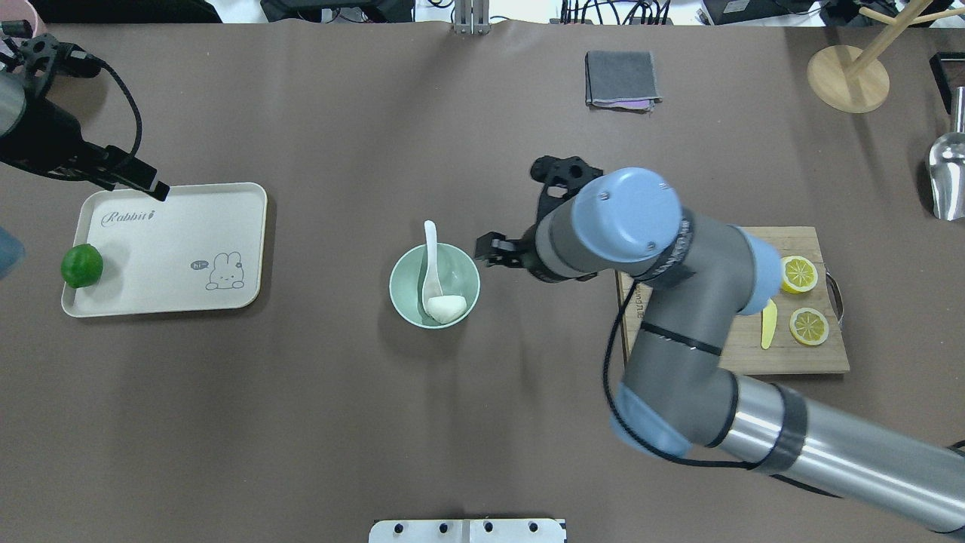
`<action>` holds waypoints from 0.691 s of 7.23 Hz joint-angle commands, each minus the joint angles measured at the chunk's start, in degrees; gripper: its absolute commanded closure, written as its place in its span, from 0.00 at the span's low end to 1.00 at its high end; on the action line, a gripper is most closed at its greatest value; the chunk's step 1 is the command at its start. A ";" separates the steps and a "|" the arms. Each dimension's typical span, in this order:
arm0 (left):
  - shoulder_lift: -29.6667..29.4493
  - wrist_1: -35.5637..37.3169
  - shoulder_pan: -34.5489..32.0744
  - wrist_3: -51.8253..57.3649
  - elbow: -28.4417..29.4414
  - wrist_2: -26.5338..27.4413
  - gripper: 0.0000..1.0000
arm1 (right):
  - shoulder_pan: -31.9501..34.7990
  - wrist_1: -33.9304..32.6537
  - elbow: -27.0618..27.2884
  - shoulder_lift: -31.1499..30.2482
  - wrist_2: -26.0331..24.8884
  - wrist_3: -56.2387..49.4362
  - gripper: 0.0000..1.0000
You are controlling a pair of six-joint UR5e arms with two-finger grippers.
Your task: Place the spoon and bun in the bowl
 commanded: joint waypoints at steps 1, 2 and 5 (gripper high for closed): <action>4.35 0.02 -4.01 8.13 0.27 0.04 0.03 | 15.33 -0.58 2.32 -11.19 15.49 -18.52 0.00; 6.81 0.02 -6.55 11.58 0.88 0.13 0.03 | 22.11 -0.32 -0.65 -14.44 19.40 -29.41 0.00; 12.43 9.32 -14.29 27.56 2.37 1.70 0.02 | 41.20 -0.41 -14.01 -18.66 31.03 -60.88 0.00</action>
